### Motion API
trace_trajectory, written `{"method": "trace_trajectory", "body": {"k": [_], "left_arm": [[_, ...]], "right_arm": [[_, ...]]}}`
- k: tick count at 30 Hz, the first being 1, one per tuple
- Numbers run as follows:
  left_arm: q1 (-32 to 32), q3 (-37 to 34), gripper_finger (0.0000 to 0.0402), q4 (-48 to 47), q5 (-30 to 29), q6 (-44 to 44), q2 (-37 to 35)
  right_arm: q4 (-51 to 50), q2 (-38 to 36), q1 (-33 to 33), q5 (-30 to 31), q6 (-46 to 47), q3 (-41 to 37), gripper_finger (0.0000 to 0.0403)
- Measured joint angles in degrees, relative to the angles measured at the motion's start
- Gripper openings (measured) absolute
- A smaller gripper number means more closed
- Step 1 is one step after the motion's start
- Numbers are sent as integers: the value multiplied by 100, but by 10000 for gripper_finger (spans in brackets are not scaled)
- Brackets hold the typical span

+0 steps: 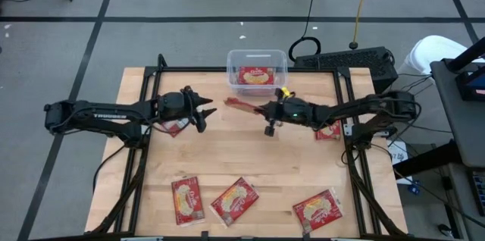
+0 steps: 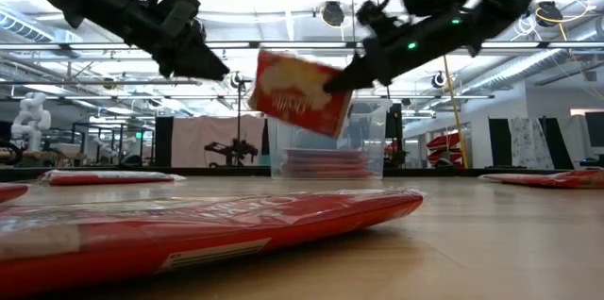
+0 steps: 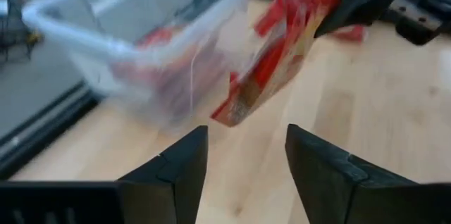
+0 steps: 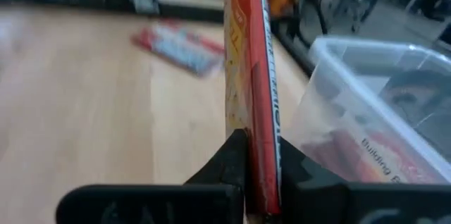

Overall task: Sort popcorn bags into baskets
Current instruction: Put the popcorn bags into the transparent bin

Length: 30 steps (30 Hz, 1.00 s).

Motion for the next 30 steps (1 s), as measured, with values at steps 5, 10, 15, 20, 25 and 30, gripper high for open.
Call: {"method": "trace_trajectory", "body": {"k": [5, 10, 15, 20, 25, 30], "left_arm": [[-171, -370, 171, 1473, 11, 159, 133], [-349, -820, 162, 3289, 39, 311, 442], [-559, -873, 185, 4691, 214, 565, 1021], [-768, -779, 223, 6086, 228, 890, 1739], [-795, -437, 253, 6504, 262, 932, 2249], [-793, 205, 268, 6498, 590, 872, 2747]], "right_arm": [[1620, -222, -41, -293, 195, -667, 17], [3025, -204, -39, -767, 301, -900, 17], [3751, -202, -39, -1071, 304, -904, 17], [4372, -204, -34, -1099, 304, -904, 17], [4824, -204, -15, -1212, 343, -902, 17], [4968, -202, 89, -1211, 310, -900, 17]]}}
